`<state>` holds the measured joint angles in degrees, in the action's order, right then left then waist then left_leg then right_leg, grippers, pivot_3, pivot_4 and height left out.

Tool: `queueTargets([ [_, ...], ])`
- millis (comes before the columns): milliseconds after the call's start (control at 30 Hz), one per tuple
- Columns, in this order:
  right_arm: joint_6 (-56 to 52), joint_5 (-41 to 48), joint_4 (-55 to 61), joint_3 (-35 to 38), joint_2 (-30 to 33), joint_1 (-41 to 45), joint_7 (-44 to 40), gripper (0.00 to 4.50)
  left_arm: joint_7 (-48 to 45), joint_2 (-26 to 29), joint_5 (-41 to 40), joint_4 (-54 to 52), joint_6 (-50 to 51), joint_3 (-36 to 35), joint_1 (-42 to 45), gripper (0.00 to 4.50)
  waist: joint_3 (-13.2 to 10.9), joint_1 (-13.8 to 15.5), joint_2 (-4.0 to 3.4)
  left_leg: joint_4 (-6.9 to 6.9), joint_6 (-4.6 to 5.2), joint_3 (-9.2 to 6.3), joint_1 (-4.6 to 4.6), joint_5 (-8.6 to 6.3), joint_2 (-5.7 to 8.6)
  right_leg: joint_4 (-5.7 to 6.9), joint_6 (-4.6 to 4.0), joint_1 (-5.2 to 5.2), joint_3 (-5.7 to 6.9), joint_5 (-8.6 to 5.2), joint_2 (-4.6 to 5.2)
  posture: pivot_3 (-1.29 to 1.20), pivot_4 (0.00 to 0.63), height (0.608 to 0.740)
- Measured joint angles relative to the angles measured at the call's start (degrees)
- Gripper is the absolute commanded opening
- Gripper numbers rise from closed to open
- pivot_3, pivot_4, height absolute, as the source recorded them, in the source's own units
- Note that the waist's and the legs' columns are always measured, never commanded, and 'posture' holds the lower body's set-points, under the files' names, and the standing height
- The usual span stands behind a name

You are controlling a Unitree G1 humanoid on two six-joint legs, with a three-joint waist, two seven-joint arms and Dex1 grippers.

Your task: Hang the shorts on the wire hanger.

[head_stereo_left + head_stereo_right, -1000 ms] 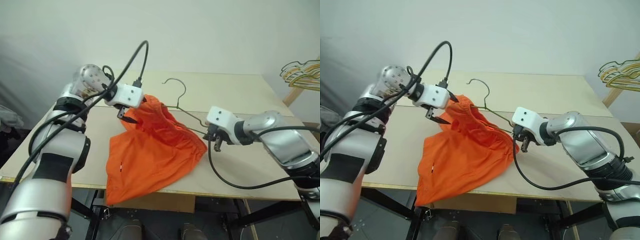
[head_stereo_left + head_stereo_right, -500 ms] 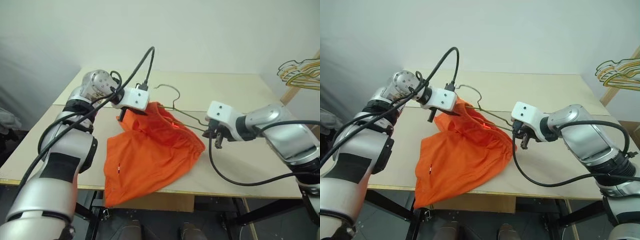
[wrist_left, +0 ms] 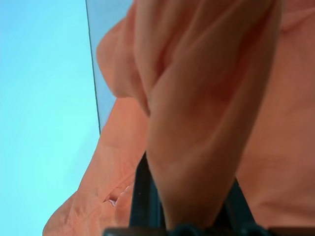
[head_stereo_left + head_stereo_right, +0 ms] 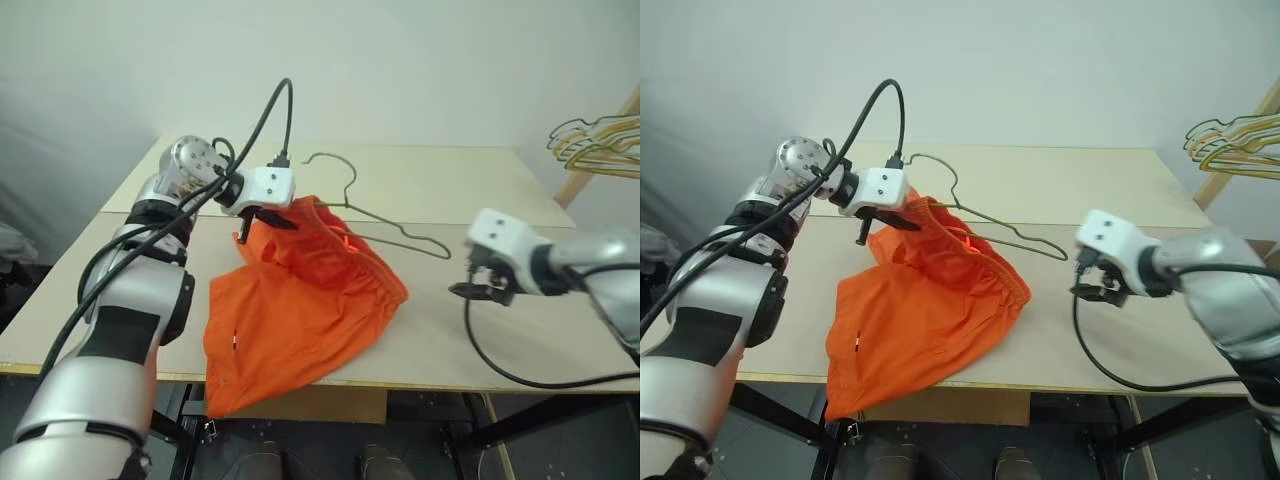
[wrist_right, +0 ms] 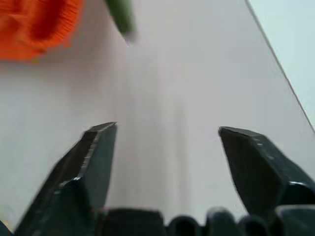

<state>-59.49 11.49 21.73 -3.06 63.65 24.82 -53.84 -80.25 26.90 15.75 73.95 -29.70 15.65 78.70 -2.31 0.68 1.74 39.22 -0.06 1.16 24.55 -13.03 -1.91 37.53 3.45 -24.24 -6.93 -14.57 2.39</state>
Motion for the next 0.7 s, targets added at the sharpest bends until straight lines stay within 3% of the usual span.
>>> queueTargets([
  [133, -5.18, 4.22, 4.11, 12.05, -7.27, -10.87, 2.84, 4.48, -0.42, 0.48, -0.06, 0.01, 0.29, -0.47, -0.32, 0.0, 0.0, -0.12, 0.06, 0.08, 0.0, -0.02, -0.19, 0.0, 0.01, 0.18, -0.01, 0.11, -0.05, 0.0, -0.02, 0.02, 0.0, 0.74],
  [200, -7.21, 8.14, 8.08, 16.95, -16.23, -13.99, 4.98, 4.48, -0.46, 0.36, -0.16, -0.02, 0.92, -0.93, -0.32, 0.0, -0.01, -0.59, 0.08, 0.14, 0.03, -0.04, -0.27, 0.02, 0.0, 0.36, 0.01, 0.16, -0.09, -0.01, -0.08, 0.02, 0.0, 0.74],
  [367, -8.37, 12.35, 13.31, 14.97, -32.46, -16.88, 13.36, 4.48, -0.64, -0.11, -0.31, -0.02, 1.65, -1.44, -0.32, 0.0, 0.0, -1.49, 0.07, 0.2, 0.12, -0.11, -0.33, 0.08, -0.01, 0.52, 0.36, 0.15, -0.1, -0.22, -0.15, 0.02, 0.0, 0.74],
  [500, -8.39, 12.09, 11.22, 9.17, -42.25, -14.97, 21.02, 4.48, -0.87, -0.42, -0.43, -0.19, 2.27, -2.04, -0.33, 0.0, 0.0, -1.73, 0.07, 0.2, 0.12, -0.15, -0.26, 0.07, -0.01, 0.51, -0.03, 0.1, -0.09, 0.0, -0.17, 0.02, 0.0, 0.74],
  [700, -8.4, 11.69, 5.92, 7.63, -45.13, -11.49, 26.74, 2.51, -1.41, -0.26, -0.5, -0.43, 2.32, -2.47, -0.33, 0.0, 0.0, -1.21, 0.07, 0.2, 0.12, -0.16, -0.2, 0.07, 0.0, 0.46, -0.03, 0.12, -0.05, 0.0, -0.16, 0.03, 0.0, 0.74],
])
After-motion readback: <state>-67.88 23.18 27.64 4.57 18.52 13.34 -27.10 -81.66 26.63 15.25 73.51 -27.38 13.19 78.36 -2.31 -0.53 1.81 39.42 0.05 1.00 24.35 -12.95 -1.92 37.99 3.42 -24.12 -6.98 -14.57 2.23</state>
